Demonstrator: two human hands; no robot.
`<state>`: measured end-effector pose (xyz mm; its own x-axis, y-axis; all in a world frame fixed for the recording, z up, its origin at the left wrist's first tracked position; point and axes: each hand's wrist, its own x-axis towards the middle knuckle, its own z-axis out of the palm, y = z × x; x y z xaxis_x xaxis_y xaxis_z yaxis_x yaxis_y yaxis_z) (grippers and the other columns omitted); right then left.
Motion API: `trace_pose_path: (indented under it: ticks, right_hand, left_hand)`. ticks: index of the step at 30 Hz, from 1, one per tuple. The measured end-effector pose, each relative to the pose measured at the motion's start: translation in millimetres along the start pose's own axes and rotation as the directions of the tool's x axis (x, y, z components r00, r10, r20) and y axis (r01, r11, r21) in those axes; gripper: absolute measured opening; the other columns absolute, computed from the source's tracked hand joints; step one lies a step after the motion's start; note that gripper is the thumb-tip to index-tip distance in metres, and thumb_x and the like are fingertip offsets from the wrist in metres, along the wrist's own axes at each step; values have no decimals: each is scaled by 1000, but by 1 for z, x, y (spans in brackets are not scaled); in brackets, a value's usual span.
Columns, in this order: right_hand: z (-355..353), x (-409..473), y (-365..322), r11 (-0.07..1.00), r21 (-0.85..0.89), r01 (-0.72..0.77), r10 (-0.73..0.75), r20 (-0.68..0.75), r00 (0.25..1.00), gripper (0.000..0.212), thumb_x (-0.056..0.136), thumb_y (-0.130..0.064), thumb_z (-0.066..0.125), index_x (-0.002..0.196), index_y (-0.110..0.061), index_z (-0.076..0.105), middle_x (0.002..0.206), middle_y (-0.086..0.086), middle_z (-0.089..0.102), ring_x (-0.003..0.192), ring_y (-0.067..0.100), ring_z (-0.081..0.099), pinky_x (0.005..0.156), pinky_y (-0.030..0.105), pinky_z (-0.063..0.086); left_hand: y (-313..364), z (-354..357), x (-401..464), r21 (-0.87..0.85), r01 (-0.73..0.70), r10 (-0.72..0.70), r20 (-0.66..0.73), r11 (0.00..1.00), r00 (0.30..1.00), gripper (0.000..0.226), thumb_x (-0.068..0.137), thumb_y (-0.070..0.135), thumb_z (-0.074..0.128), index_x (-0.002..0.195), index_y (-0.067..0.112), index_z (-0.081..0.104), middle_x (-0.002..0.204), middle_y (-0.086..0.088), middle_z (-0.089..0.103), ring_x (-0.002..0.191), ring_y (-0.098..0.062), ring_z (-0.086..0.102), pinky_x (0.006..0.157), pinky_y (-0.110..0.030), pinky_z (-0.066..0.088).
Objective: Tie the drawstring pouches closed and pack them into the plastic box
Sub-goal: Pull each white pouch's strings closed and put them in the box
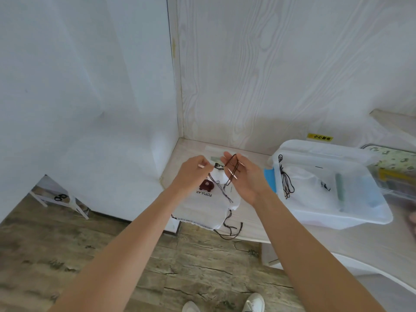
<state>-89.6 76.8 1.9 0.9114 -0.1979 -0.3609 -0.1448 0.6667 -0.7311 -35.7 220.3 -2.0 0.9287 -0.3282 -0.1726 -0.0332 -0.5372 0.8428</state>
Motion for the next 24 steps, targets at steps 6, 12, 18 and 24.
trace_pose_path:
  ticks: [6,12,18,24]
  right_hand:
    - [7,8,10,978,-200,55,-69,-63,996,15,93,-15,55,79,-10,58,72,2,61,58,8,50,55,18,44]
    - [8,14,11,952,-294,79,-74,29,997,18,91,6,48,100,7,63,89,12,66,70,10,61,69,14,53]
    - [14,13,8,870,-479,114,-137,-13,991,11,85,8,57,91,-1,60,77,15,69,61,16,62,58,17,53]
    - [9,13,9,798,-588,133,-136,38,990,10,87,1,57,87,1,67,77,13,69,61,13,58,64,15,51]
  left_hand:
    - [15,-13,-7,-384,109,-60,137,917,989,17,92,14,53,76,9,54,66,-4,61,48,-9,55,58,-24,43]
    - [32,-32,-3,-223,-37,70,142,974,987,19,92,13,52,83,3,65,54,2,45,40,-1,36,46,-12,31]
    - [43,-33,14,-134,-107,129,173,985,976,21,89,11,54,72,9,65,40,13,48,40,0,40,52,-18,34]
    - [49,-33,32,-379,119,-83,110,918,990,25,91,17,53,71,9,64,55,2,44,33,-4,32,46,-17,30]
